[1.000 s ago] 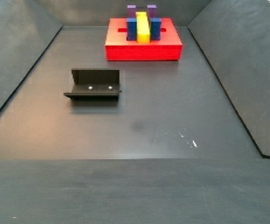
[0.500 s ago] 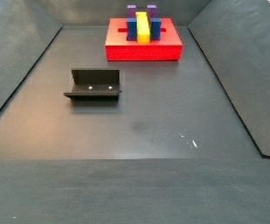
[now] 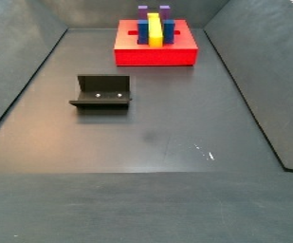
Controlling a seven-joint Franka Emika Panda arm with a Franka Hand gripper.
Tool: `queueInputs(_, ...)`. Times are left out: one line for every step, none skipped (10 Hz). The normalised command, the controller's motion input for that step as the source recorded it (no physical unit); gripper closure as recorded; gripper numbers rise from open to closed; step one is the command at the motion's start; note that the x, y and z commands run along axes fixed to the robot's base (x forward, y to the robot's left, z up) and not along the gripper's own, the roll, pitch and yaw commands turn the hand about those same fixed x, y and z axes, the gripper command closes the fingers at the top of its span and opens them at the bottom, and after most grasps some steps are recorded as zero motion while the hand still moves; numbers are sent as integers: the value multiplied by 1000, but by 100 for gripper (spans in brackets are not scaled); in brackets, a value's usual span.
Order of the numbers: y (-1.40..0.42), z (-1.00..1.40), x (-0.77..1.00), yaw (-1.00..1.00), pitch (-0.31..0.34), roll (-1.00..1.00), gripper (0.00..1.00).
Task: Pick up the green object. Move up. Place the green object on the fixture. Regrasp the green object. Move to above the board. Insert the green object.
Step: Insert the green object.
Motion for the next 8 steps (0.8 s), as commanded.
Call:
queueInputs(-157,-531,-100,117,-110,-233,100)
queueInputs(0,-346,-51,229,-176,-300,100)
queueInputs(0,-334,-9,294,-183,-304,100)
queueInputs(97,-380,0,386,-150,-296,100)
queueInputs(83,-366,40,437,-133,-257,100)
queueInputs(0,-403,26,411,-134,-186,100)
queueInputs(-51,-460,74,274,-99,0,100)
queueInputs(-83,-483,60,220,-101,146,100)
